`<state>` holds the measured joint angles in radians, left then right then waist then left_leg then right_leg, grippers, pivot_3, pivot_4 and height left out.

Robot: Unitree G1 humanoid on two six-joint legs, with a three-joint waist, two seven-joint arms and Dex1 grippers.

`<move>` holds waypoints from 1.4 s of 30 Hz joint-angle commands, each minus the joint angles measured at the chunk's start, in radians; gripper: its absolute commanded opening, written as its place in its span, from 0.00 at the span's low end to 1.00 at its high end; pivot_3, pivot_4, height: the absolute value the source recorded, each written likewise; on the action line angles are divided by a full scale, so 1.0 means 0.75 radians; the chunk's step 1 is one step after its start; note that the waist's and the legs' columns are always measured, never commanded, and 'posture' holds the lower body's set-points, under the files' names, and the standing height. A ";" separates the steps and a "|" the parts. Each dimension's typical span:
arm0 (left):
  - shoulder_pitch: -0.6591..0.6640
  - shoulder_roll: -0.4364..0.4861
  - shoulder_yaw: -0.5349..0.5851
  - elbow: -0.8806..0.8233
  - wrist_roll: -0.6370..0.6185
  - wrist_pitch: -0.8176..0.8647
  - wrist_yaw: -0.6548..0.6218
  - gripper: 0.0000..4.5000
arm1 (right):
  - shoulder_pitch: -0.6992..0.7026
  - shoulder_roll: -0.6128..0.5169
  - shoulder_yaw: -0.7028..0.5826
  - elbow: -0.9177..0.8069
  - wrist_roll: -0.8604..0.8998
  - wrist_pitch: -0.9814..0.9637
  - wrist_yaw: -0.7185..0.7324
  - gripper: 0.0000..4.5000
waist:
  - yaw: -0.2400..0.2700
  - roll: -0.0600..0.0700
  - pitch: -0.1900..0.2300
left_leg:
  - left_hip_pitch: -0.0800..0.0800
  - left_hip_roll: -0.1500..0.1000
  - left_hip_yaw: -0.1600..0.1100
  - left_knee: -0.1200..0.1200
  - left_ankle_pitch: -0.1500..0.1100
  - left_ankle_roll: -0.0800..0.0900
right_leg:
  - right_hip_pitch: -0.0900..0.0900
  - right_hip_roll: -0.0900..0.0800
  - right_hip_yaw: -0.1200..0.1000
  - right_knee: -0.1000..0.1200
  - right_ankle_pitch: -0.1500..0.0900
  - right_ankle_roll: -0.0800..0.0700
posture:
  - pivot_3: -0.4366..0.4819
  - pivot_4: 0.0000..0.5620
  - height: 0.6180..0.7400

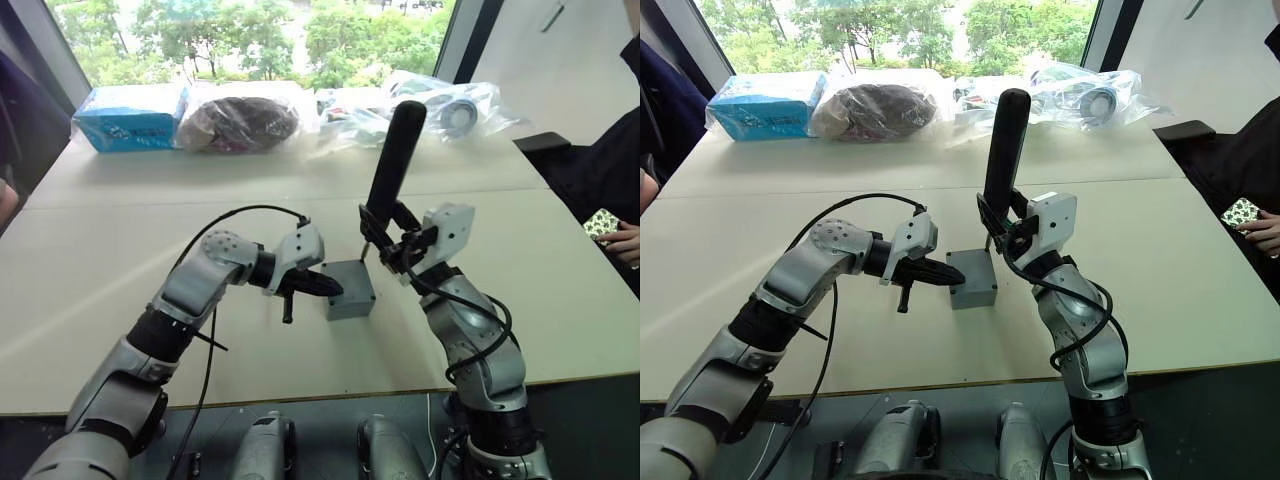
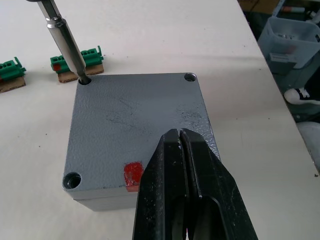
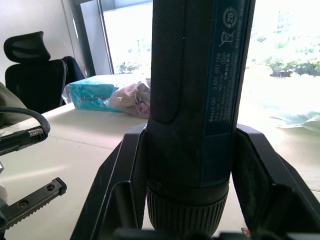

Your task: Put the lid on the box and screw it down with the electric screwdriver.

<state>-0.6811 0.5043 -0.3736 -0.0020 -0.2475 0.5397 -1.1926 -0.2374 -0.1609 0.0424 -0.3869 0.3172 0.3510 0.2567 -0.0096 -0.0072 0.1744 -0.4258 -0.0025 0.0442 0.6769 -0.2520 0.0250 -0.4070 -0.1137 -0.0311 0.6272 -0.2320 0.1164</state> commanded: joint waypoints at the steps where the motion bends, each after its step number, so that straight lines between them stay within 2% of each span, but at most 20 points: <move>1: -0.005 -0.015 -0.010 0.019 0.025 -0.012 0.017 0.00 | 0.058 -0.005 0.017 0.082 -0.010 0.059 0.008 0.39 | 0.000 0.000 0.000 | 0.000 0.000 0.000 0.000 0.000 0.000 | 0.000 0.000 0.000 0.000 0.000 0.000 | 0.48 0.27 1.00; 22: -0.007 -0.024 -0.024 0.049 0.054 -0.042 0.007 0.00 | 0.087 0.030 0.034 0.089 -0.007 0.038 0.017 0.39 | -0.002 -0.004 -0.010 | 0.002 0.000 0.000 -0.005 0.000 0.000 | 0.000 -0.002 0.000 -0.002 -0.001 -0.002 | 0.48 0.27 1.00; 42: 0.027 -0.046 -0.031 0.045 0.067 -0.048 0.045 0.00 | 0.097 -0.066 0.069 0.003 -0.018 0.126 0.055 0.39 | -0.001 -0.005 -0.015 | 0.003 0.000 0.000 -0.014 0.000 0.000 | 0.000 -0.001 -0.001 -0.012 -0.001 -0.002 | 0.48 0.27 1.00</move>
<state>-0.6765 0.4674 -0.3791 0.0364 -0.2179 0.4929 -1.1669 -0.2005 -0.1906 0.0605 -0.4295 0.3153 0.3671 0.2836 -0.0103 -0.0105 0.1630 -0.4237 -0.0028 0.0440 0.6660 -0.2519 0.0246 -0.4067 -0.1148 -0.0316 0.6176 -0.2328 0.1147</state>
